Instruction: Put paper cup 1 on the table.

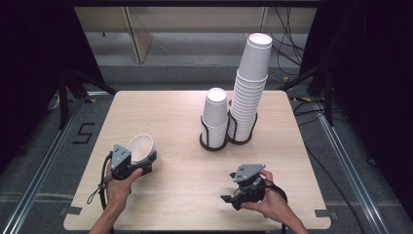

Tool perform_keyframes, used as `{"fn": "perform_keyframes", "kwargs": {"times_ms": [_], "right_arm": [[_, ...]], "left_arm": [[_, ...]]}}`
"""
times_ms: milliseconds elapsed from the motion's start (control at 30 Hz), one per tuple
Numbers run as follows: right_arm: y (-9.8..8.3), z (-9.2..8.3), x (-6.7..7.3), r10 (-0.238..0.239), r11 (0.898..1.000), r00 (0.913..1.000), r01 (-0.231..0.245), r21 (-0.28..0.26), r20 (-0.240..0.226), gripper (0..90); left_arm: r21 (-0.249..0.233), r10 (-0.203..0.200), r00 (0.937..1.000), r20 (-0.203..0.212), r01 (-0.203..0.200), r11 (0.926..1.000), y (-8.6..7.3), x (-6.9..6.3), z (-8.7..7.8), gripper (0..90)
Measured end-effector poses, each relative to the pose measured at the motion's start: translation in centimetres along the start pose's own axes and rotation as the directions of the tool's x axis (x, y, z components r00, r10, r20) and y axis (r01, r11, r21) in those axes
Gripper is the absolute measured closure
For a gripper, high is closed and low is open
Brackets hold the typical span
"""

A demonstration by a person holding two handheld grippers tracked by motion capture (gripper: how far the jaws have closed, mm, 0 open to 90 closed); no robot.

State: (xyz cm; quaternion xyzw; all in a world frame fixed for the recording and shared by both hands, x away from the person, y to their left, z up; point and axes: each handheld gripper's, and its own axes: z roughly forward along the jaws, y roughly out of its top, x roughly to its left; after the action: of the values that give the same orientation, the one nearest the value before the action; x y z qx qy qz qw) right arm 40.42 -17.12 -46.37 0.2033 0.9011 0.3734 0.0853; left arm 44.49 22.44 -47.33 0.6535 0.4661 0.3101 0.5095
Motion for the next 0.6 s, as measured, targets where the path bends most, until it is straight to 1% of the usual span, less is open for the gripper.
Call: {"fn": "perform_keyframes", "kwargs": {"times_ms": [33, 67, 100, 133, 167, 200, 233, 267, 300, 333, 367, 400, 433, 467, 533, 567, 600], "right_arm": [[-0.1, -0.2, 0.0, 0.002, 1.0, 1.0, -0.002, 0.011, -0.003, 20.3], [-0.2, -0.1, 0.0, -0.001, 1.0, 1.0, 0.001, 0.001, 0.002, 20.3], [-0.3, -0.3, 0.1, -0.003, 1.0, 1.0, 0.003, 0.016, 0.0, 20.3], [-0.4, -0.2, 0.1, -0.004, 1.0, 1.0, 0.004, 0.009, 0.004, 20.3], [-0.4, -0.2, 0.1, -0.004, 1.0, 1.0, 0.004, 0.009, 0.004, 20.3], [-0.6, -0.3, 0.1, 0.017, 1.0, 0.9999, -0.017, 0.02, 0.001, 20.3], [-0.6, -0.2, 0.0, -0.007, 1.0, 1.0, 0.007, 0.008, 0.007, 20.3], [-0.6, -0.2, 0.0, -0.007, 1.0, 1.0, 0.007, 0.008, 0.007, 20.3], [-0.8, -0.2, 0.1, 0.013, 1.0, 0.9999, -0.013, 0.025, 0.007, 20.3], [-0.9, -0.1, 0.1, 0.013, 1.0, 0.9999, -0.013, 0.019, 0.003, 20.2], [-0.9, 0.0, 0.1, 0.0, 1.0, 1.0, 0.0, 0.03, -0.007, 20.2], [-1.0, 0.0, 0.2, 0.004, 0.999, 1.0, -0.004, 0.036, 0.002, 20.2], [-1.0, 0.0, 0.2, 0.004, 0.999, 1.0, -0.004, 0.036, 0.002, 20.2], [-1.0, 0.1, 0.3, 0.004, 0.999, 1.0, -0.004, 0.045, -0.002, 20.2], [-1.1, 0.2, 0.5, 0.001, 0.999, 1.0, -0.001, 0.038, -0.004, 20.3], [-1.1, 0.2, 0.3, -0.021, 0.999, 0.9998, 0.021, 0.034, -0.003, 20.2], [-1.1, 0.2, 0.4, -0.019, 0.999, 0.9998, 0.019, 0.035, -0.004, 20.3]], "left_arm": [[0.001, 0.0, 1.0, -0.003, 0.0, 1.0, 0.2, 0.2, 0.5, 15.6], [0.004, 0.0, 1.0, -0.001, 0.0, 1.0, 0.4, 0.4, 0.9, 15.5], [0.004, -0.004, 1.0, -0.008, 0.004, 1.0, 0.6, 0.6, 1.4, 15.5], [0.005, -0.004, 0.9999, -0.012, 0.004, 1.0, 0.7, 0.7, 1.8, 15.4], [0.005, -0.004, 0.9999, -0.012, 0.004, 1.0, 0.7, 0.7, 1.8, 15.4], [0.002, -0.01, 0.9998, -0.018, 0.01, 0.9999, 1.0, 1.1, 2.8, 15.4], [0.007, -0.01, 0.9996, -0.025, 0.01, 0.9999, 1.2, 1.2, 3.3, 15.4], [0.007, -0.01, 0.9996, -0.025, 0.01, 0.9999, 1.2, 1.2, 3.3, 15.4], [0.01, 0.008, 0.9991, -0.042, -0.008, 0.9999, 1.4, 1.6, 4.2, 15.3], [0.014, 0.011, 0.9988, -0.048, -0.01, 0.9999, 1.5, 1.8, 4.7, 15.3], [0.019, 0.007, 0.9984, -0.056, -0.006, 0.9998, 1.6, 2.1, 5.2, 15.3], [0.02, 0.01, 0.9977, -0.067, -0.008, 0.9998, 1.7, 2.3, 5.7, 15.2], [0.02, 0.01, 0.9977, -0.067, -0.008, 0.9998, 1.7, 2.3, 5.7, 15.3], [0.028, 0.021, 0.9967, -0.079, -0.019, 0.9994, 1.9, 2.7, 6.7, 15.2], [0.024, 0.028, 0.9953, -0.092, -0.026, 0.9994, 2.1, 3.1, 7.5, 15.2], [0.026, 0.028, 0.9951, -0.095, -0.026, 0.9993, 2.2, 3.3, 8.0, 15.1], [0.034, 0.033, 0.9944, -0.1, -0.03, 0.999, 2.2, 3.6, 8.5, 15.0]]}}
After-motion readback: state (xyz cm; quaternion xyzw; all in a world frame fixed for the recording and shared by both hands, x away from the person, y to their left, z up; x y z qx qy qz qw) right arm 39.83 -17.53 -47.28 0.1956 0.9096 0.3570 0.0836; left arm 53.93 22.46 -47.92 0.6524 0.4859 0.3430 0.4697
